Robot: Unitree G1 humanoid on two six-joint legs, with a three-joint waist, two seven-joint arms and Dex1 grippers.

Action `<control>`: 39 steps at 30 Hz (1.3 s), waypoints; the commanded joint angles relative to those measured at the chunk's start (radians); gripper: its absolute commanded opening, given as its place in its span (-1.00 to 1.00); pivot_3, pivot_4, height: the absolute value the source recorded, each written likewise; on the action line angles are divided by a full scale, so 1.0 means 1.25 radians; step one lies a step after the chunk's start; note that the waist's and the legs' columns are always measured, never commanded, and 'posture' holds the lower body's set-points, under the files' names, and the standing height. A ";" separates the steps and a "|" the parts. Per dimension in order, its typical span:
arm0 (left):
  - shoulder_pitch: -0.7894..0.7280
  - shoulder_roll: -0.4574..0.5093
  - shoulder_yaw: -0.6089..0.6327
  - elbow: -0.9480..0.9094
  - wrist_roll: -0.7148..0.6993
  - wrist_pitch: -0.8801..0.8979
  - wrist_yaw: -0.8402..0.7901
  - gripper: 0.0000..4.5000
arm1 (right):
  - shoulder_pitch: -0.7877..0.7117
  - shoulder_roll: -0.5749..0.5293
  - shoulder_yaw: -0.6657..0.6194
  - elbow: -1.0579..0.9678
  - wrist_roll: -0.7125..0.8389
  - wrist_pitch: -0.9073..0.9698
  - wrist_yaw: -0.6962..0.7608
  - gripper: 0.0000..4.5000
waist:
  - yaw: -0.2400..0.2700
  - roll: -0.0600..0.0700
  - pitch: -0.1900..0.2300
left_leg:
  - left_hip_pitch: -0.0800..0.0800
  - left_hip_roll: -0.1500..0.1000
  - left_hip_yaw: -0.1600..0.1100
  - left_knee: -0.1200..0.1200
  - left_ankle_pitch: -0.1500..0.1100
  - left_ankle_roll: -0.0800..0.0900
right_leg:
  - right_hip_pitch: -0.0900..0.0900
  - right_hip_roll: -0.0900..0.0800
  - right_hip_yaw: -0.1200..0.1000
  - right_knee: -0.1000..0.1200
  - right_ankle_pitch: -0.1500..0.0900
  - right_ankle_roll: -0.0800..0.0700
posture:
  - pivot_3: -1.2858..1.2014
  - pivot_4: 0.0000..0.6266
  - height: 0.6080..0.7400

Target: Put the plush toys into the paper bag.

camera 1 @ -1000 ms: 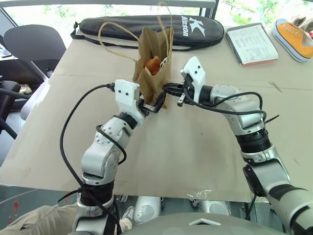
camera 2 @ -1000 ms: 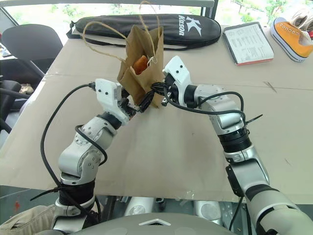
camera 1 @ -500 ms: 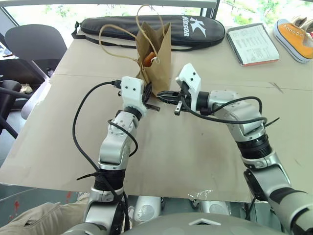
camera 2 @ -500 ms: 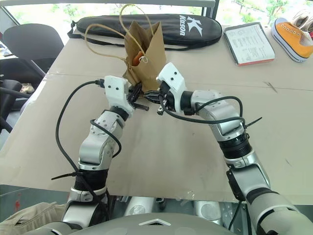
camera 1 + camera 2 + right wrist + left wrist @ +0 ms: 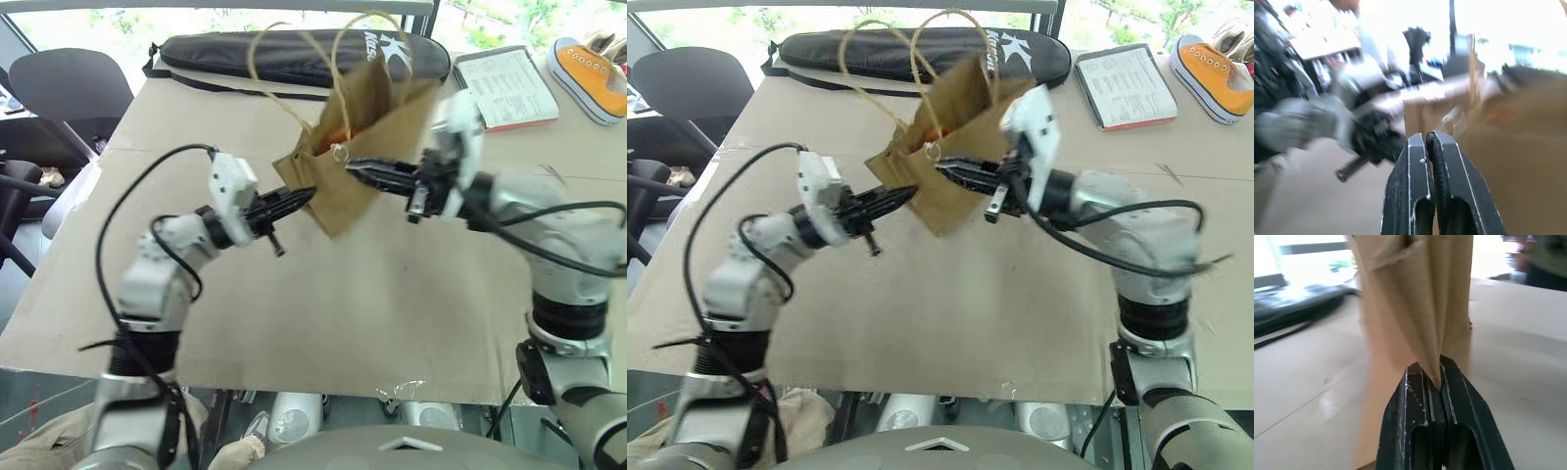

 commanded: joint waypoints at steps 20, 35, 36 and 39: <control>-0.361 -0.048 -0.210 0.534 0.129 -0.299 -0.353 -1.00 | 0.776 -0.465 -0.832 -0.317 0.274 -0.005 0.134 0.99 | 0.013 -0.002 -0.001 | 0.001 0.000 0.000 0.002 -0.003 0.005 | 0.001 0.004 0.003 0.000 0.000 0.001 | 0.03 -0.52 1.00; -0.015 0.126 0.044 0.019 -0.063 0.234 -0.078 0.99 | 0.911 -0.364 -0.744 -0.228 0.063 -0.217 0.188 1.00 | -0.002 -0.001 -0.001 | 0.002 0.002 0.000 0.001 -0.001 0.002 | 0.001 0.003 0.004 0.000 0.000 0.001 | 0.03 -0.52 1.00; 0.037 0.139 0.072 -0.027 -0.068 0.243 -0.060 0.99 | 0.929 -0.354 -0.745 -0.217 0.043 -0.235 0.202 1.00 | -0.002 -0.001 -0.001 | 0.002 0.002 0.000 0.001 -0.001 0.002 | 0.001 0.003 0.004 -0.001 0.000 0.001 | 0.03 -0.52 1.00; 0.193 0.161 0.163 -0.132 -0.089 0.277 -0.006 0.99 | 0.970 -0.334 -0.743 -0.181 -0.001 -0.276 0.231 1.00 | 0.003 -0.002 -0.001 | 0.003 0.002 0.000 0.001 -0.002 0.003 | 0.003 0.001 0.003 0.000 -0.001 0.001 | 0.03 -0.52 1.00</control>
